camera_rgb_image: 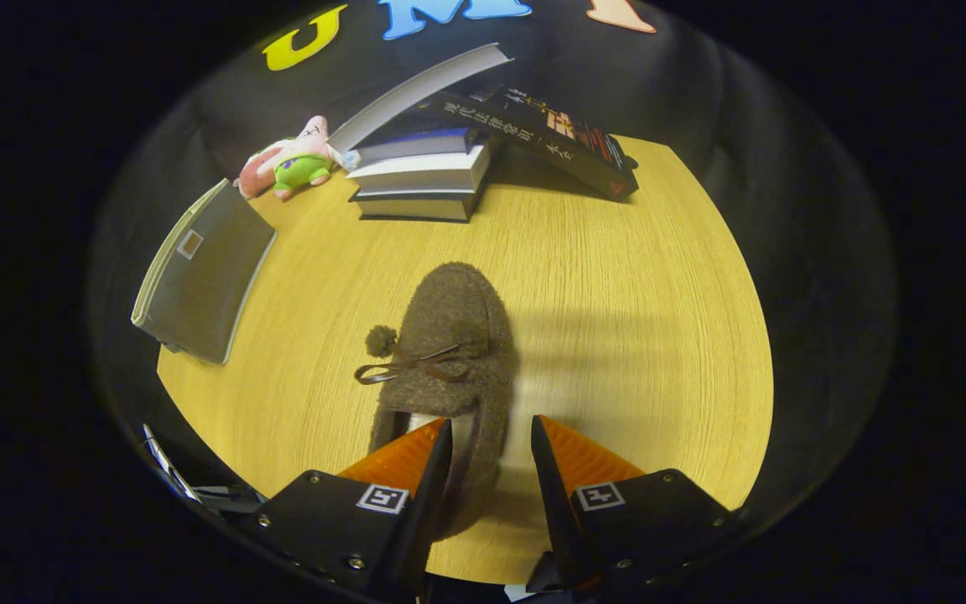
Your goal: Open the storage box then place both shoes into the box .Put the left shoe in first, then the right shoe, with the right side of both shoes facing outward in a uniform manner.
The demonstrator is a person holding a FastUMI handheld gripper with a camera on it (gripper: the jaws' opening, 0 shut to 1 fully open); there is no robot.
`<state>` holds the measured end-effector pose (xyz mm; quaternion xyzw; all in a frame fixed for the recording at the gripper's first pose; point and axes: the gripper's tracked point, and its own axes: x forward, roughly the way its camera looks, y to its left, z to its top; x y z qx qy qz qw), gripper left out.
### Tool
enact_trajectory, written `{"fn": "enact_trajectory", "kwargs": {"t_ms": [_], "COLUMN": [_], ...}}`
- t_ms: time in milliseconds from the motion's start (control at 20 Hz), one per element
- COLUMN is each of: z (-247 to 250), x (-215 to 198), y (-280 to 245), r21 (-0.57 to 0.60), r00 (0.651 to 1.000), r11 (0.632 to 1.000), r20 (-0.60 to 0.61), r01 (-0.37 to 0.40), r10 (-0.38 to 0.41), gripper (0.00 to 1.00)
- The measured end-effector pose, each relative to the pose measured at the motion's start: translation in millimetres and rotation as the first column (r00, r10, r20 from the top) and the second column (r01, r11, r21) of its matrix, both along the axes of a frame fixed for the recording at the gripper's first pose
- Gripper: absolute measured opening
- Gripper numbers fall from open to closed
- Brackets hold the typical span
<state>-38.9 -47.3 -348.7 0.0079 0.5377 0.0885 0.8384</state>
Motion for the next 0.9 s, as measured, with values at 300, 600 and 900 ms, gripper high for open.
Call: {"fn": "enact_trajectory", "kwargs": {"t_ms": [300, 600, 900], "z": [-19.1, -4.8, 50.2], "x": [11.2, 12.8, 29.7], "y": [9.8, 14.8, 46.7], "r21": [0.046, 0.129, 0.143], "r00": [0.998, 0.990, 0.995], "r11": [0.998, 0.983, 0.985], "r20": [-0.041, -0.084, -0.027], "r01": [0.040, 0.128, 0.096], "r10": [-0.038, -0.118, -0.093], "gripper": [0.12, 0.01, 0.01]}}
